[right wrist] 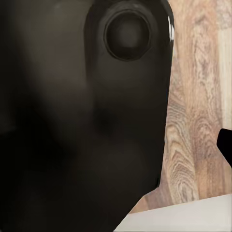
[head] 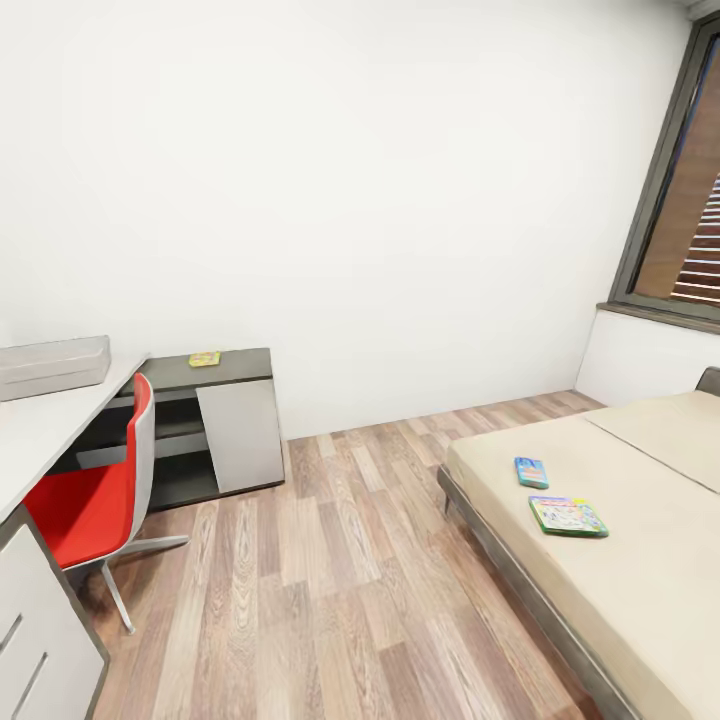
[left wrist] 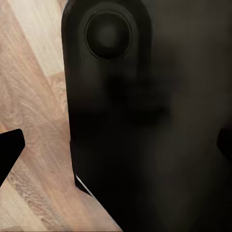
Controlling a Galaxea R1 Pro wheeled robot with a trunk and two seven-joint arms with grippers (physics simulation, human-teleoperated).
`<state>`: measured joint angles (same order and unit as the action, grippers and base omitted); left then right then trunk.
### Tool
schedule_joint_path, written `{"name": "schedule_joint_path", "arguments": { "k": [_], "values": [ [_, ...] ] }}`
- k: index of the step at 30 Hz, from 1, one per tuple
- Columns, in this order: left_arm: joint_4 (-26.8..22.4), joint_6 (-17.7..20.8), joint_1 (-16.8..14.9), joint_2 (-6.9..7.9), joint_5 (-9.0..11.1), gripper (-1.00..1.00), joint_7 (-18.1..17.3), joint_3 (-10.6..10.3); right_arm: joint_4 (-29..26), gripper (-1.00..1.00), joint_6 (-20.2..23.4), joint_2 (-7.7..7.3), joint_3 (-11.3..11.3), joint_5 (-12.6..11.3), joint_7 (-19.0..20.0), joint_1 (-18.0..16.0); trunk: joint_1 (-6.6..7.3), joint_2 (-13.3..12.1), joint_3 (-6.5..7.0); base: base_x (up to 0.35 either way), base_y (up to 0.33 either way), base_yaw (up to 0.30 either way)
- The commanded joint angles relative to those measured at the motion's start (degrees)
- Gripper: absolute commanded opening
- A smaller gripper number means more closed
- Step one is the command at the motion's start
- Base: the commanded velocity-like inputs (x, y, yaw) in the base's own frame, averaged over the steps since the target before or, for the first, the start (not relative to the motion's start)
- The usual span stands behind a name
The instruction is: Put all the toys in the child's room - the three board games (two on the bed and one on the table), the two jigsaw puzzles on the table, and the tennis ball on the table - inside the toy box on the table in the child's room.
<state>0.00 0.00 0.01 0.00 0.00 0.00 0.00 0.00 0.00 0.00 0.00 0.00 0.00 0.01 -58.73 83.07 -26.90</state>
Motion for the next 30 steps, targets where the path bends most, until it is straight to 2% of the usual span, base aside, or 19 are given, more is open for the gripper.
{"name": "schedule_joint_path", "arguments": {
  "k": [1, 7, 9, 14, 25, 30],
  "values": [
    [0.0, 0.0, 0.0, 0.0, 0.0, 1.0, 0.0, 0.0, 0.0, 1.0, 0.0, 0.0, 0.0, 0.0, 0.0, 0.0, 0.0, 0.0, -0.03, 0.0, 0.0, 0.0],
    [-0.1, -0.2, -0.1, -0.09, 0.0, 1.0, -0.1, -0.1, 0.0, 1.0, 0.0, -0.09, 0.0, 0.0, -0.1, -0.1, 0.0, 0.0, -0.03, 0.0, 0.0, 0.0],
    [-0.1, -0.2, -0.1, -0.67, 0.0, 1.0, -0.1, 0.0, 0.0, 1.0, 0.0, 0.57, 0.2, 0.0, -0.1, -0.1, 0.0, 0.0, -0.03, 0.0, 0.0, 0.0],
    [-0.1, 0.1, -0.2, -0.71, 0.0, 1.0, -0.2, 0.0, 0.0, 1.0, -0.1, 2.1, 0.3, 0.1, -0.1, -0.1, 0.0, 0.0, -0.03, 0.0, 0.0, 0.0],
    [-0.1, 0.0, -0.2, -0.63, -0.1, 1.0, -0.2, 0.2, 0.0, 1.0, -0.1, 2.45, -0.2, -0.6, -0.1, -0.1, 0.0, 0.0, -0.03, 0.0, 0.0, 0.0],
    [-0.1, 0.0, -0.2, -0.68, -0.1, 1.0, -0.2, 0.2, 0.0, 1.0, -0.3, 2.1, 0.0, -0.3, -0.1, -0.1, 0.0, 0.0, -0.03, 0.0, 0.0, 0.0]
  ]
}}
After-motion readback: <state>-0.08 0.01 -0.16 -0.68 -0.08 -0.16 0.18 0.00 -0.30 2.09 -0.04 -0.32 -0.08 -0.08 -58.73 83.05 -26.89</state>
